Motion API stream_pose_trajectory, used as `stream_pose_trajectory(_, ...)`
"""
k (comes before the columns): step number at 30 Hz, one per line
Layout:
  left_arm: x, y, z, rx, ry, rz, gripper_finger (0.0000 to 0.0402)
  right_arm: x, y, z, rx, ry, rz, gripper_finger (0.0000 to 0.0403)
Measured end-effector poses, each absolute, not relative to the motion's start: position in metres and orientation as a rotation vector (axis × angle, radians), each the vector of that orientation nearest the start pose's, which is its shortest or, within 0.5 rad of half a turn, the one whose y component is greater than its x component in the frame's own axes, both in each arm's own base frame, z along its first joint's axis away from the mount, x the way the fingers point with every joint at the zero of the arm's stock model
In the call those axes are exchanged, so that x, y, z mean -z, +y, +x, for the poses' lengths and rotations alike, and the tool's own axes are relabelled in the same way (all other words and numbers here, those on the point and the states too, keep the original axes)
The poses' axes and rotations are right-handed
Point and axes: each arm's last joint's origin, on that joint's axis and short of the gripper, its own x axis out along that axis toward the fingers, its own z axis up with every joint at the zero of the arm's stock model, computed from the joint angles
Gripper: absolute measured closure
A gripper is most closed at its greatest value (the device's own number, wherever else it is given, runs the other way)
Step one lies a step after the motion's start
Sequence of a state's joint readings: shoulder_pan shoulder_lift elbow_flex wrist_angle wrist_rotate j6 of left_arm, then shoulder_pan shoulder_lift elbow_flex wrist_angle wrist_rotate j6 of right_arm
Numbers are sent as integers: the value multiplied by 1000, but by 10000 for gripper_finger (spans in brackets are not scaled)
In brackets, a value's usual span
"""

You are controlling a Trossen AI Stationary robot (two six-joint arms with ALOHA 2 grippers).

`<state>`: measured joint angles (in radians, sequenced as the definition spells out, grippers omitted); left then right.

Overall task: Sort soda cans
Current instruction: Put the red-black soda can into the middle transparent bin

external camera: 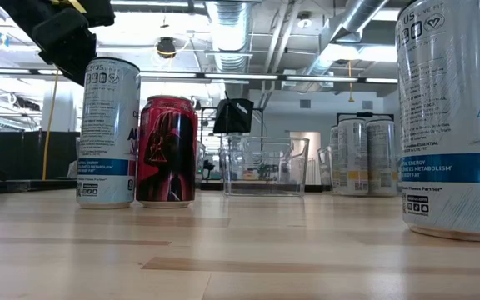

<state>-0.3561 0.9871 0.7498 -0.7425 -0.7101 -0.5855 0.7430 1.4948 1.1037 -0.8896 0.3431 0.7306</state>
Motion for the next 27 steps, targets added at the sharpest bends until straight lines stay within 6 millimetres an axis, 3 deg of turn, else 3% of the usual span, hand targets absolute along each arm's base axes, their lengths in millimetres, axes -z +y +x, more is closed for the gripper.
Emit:
stream_pose_trajectory(9,-250,-44,172,-550,710,-44,81,-225,167,215,91,1188,28,44)
stream_pose_trajectory(17,-250,-44,172,-567,699,-49,81,-226,158,221,127,1193,42,98)
stream_pose_trajectory(27,-251,-43,172,-579,692,-32,81,-228,155,220,113,1196,15,108)
